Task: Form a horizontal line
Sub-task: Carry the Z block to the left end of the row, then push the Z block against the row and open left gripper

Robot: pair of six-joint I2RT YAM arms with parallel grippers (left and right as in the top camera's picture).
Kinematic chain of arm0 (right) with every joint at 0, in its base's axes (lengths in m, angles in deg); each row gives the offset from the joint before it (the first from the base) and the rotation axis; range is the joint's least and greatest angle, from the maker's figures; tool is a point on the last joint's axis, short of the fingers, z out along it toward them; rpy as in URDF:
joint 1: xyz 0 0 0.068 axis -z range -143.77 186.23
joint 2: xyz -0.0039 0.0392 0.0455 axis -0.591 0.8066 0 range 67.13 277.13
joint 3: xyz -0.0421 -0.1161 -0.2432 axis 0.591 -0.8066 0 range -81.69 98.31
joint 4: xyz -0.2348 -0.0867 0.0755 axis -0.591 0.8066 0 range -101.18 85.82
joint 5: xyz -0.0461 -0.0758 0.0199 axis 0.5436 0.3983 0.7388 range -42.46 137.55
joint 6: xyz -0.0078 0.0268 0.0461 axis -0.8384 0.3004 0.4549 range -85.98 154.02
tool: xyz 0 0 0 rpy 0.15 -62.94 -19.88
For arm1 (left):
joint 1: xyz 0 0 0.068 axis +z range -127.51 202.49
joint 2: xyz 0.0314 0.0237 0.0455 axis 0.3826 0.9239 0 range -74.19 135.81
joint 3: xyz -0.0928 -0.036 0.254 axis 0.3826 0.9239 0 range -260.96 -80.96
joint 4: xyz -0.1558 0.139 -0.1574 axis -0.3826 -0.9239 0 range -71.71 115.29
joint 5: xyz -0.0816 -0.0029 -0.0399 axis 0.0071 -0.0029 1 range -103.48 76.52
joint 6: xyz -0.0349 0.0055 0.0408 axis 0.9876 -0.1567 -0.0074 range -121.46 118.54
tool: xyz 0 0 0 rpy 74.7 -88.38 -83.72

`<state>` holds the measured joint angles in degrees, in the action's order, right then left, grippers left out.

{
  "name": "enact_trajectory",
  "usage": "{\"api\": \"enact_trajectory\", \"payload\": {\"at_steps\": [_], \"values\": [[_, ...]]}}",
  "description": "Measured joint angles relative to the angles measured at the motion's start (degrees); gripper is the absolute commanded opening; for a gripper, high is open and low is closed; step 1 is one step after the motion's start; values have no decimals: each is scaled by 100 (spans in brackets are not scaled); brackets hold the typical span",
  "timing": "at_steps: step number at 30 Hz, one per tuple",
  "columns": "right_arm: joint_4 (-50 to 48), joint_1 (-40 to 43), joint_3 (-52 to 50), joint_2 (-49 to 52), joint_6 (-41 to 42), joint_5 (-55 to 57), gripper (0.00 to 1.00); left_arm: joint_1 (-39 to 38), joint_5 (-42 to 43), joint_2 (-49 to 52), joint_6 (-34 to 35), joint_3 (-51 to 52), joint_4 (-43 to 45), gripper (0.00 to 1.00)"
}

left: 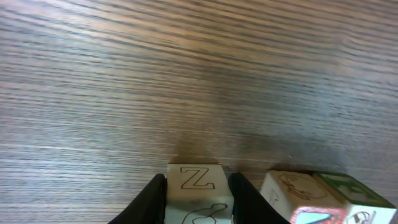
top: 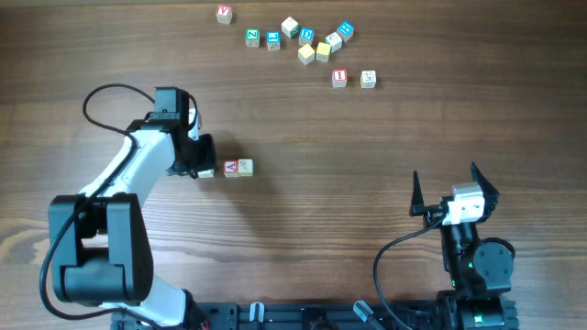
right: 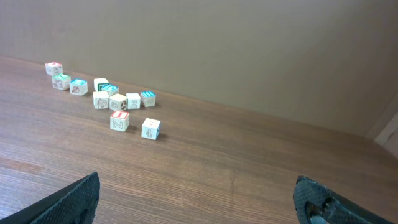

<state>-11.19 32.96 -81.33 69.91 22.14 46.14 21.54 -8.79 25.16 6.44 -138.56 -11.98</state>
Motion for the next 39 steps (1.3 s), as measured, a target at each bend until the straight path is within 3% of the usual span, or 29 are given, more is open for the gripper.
{"api": "enact_trajectory", "payload": {"at_steps": [3,10,11,16,21,23,30,39], "values": [[2,0,0,0,-2,0,100,-17,35,0,-17,0,0,27],[2,0,0,0,0,0,100,-57,129,2,-35,9,26,57],[0,0,0,0,0,0,100,-57,131,2,-24,11,74,57],[0,0,0,0,0,0,100,-57,55,2,66,15,459,37],[0,0,0,0,0,0,100,-55,-413,2,612,15,560,10],[0,0,0,0,0,0,100,-50,-682,2,879,15,525,5],[0,0,0,0,0,0,100,249,-1224,2,1261,24,118,4],[2,0,0,0,0,0,100,251,-992,2,1027,57,-131,4]]}}
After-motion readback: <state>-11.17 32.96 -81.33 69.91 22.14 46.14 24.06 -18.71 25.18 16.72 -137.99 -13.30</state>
